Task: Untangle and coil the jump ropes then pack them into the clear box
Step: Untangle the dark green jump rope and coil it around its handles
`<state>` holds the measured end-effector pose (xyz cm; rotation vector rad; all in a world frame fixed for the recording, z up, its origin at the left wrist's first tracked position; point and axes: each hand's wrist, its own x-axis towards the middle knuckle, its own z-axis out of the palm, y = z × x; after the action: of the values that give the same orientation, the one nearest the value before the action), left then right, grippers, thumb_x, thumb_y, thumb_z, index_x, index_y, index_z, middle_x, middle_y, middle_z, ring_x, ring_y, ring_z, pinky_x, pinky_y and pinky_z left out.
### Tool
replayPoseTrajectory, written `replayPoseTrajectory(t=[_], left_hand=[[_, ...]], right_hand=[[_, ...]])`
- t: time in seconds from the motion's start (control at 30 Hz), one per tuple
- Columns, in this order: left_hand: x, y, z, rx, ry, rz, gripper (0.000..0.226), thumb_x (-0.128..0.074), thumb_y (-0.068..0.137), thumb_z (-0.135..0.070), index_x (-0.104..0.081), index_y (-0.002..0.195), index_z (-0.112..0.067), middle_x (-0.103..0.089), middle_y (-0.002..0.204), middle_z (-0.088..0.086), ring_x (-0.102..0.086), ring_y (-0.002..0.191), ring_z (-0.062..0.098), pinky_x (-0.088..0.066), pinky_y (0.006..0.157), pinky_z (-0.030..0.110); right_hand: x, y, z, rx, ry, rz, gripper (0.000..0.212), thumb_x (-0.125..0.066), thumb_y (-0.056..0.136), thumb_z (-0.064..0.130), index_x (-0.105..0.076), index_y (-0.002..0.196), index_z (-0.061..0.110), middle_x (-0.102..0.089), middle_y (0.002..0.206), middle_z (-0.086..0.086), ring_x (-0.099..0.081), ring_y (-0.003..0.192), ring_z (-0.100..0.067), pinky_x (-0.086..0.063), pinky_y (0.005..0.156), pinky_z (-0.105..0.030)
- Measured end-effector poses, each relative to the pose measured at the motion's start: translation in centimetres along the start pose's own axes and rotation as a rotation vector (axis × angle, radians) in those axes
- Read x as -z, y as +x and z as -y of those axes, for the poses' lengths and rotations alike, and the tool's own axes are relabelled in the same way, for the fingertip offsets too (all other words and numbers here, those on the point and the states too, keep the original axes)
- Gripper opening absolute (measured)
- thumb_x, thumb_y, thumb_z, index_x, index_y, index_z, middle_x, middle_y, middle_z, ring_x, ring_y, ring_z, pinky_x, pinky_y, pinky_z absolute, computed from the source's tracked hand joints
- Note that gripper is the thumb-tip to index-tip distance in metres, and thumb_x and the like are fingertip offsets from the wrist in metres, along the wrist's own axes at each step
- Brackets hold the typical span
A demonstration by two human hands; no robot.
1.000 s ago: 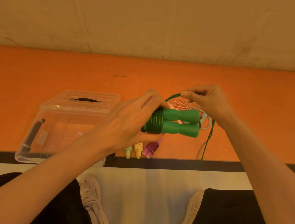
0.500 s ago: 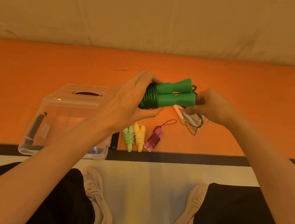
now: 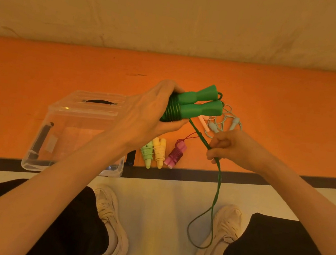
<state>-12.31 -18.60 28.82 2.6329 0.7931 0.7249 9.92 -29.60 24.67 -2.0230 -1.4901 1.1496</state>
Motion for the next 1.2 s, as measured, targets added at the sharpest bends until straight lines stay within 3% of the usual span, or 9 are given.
replayPoseTrajectory(t=[0.07, 0.17, 0.27, 0.43, 0.7, 0.87, 1.0, 1.07, 1.2], left_hand=[[0.4, 0.1, 0.2, 0.028, -0.019, -0.021, 0.050, -0.061, 0.081, -0.049, -0.049, 0.118, -0.018, -0.058, 0.109, -0.007, -0.055, 0.087, 0.011, -0.042, 0.060, 0.032], [0.8, 0.3, 0.7, 0.060, 0.016, -0.057, 0.051, -0.063, 0.080, -0.048, -0.049, 0.117, -0.017, -0.058, 0.109, -0.004, -0.057, 0.085, 0.016, -0.044, 0.061, 0.036], [0.5, 0.3, 1.0, 0.056, 0.069, -0.060, 0.051, -0.062, 0.081, -0.049, -0.049, 0.116, -0.015, -0.058, 0.109, -0.002, -0.060, 0.085, 0.021, -0.043, 0.059, 0.036], [-0.2, -0.1, 1.0, 0.041, 0.122, 0.006, 0.055, -0.053, 0.081, -0.055, -0.047, 0.118, -0.015, -0.056, 0.111, 0.003, -0.061, 0.082, 0.027, -0.048, 0.056, 0.042], [-0.5, -0.2, 1.6, -0.049, 0.202, 0.168, 0.072, -0.047, 0.079, -0.064, -0.042, 0.134, -0.018, -0.048, 0.121, 0.001, -0.053, 0.086, 0.015, -0.032, 0.060, 0.027], [-1.0, -0.3, 0.8, -0.091, 0.307, 0.149, 0.069, -0.053, 0.078, -0.058, -0.047, 0.131, -0.014, -0.051, 0.113, 0.006, -0.055, 0.083, 0.020, -0.033, 0.057, 0.028], [-2.1, -0.6, -0.2, -0.077, 0.342, 0.166, 0.069, -0.056, 0.076, -0.051, -0.048, 0.132, -0.011, -0.053, 0.113, 0.010, -0.059, 0.087, 0.027, -0.045, 0.058, 0.037], [-2.3, -0.8, -0.2, -0.076, 0.386, 0.163, 0.072, -0.063, 0.075, -0.050, -0.048, 0.133, -0.011, -0.053, 0.114, 0.010, -0.058, 0.087, 0.027, -0.037, 0.057, 0.033], [-2.6, -1.2, -0.2, -0.057, 0.419, 0.181, 0.078, -0.052, 0.072, -0.059, -0.046, 0.135, -0.013, -0.053, 0.114, 0.007, -0.058, 0.088, 0.026, -0.030, 0.062, 0.033]], right_hand=[[0.0, -0.4, -0.6, -0.039, 0.019, 0.054, 0.003, -0.075, 0.081, 0.010, -0.074, 0.084, 0.009, -0.074, 0.073, -0.002, -0.066, 0.066, -0.003, -0.045, 0.060, -0.008], [0.2, -1.3, -0.8, -0.023, 0.075, 0.140, 0.006, -0.076, 0.080, 0.014, -0.077, 0.085, 0.011, -0.074, 0.080, -0.004, -0.065, 0.074, -0.005, -0.046, 0.067, -0.009], [-0.1, -2.6, 0.4, 0.048, 0.108, 0.322, 0.008, -0.076, 0.079, 0.015, -0.076, 0.084, 0.009, -0.074, 0.082, -0.004, -0.068, 0.080, -0.012, -0.051, 0.077, -0.019], [-0.8, -4.7, 3.0, 0.172, 0.140, 0.521, 0.012, -0.072, 0.084, 0.013, -0.072, 0.087, 0.002, -0.071, 0.082, -0.014, -0.065, 0.077, -0.021, -0.052, 0.078, -0.037], [2.7, -6.0, 3.3, 0.195, 0.270, 0.583, 0.012, -0.068, 0.084, 0.007, -0.076, 0.088, 0.014, -0.068, 0.077, -0.010, -0.062, 0.075, -0.019, -0.048, 0.075, -0.022], [2.3, -6.1, 4.3, 0.233, 0.313, 0.625, 0.012, -0.066, 0.085, 0.004, -0.074, 0.091, 0.010, -0.066, 0.077, -0.009, -0.061, 0.073, -0.020, -0.048, 0.073, -0.022], [-0.2, -5.2, 5.9, 0.280, 0.278, 0.707, 0.013, -0.063, 0.087, 0.000, -0.071, 0.095, 0.008, -0.065, 0.078, -0.015, -0.059, 0.073, -0.023, -0.048, 0.073, -0.027], [-0.5, -5.0, 6.2, 0.301, 0.291, 0.706, 0.014, -0.064, 0.087, 0.001, -0.071, 0.095, 0.010, -0.064, 0.080, -0.018, -0.059, 0.073, -0.024, -0.049, 0.074, -0.030], [-0.1, -5.0, 6.3, 0.316, 0.359, 0.682, 0.013, -0.064, 0.085, 0.006, -0.072, 0.094, 0.012, -0.064, 0.079, -0.014, -0.060, 0.073, -0.021, -0.048, 0.074, -0.025]])
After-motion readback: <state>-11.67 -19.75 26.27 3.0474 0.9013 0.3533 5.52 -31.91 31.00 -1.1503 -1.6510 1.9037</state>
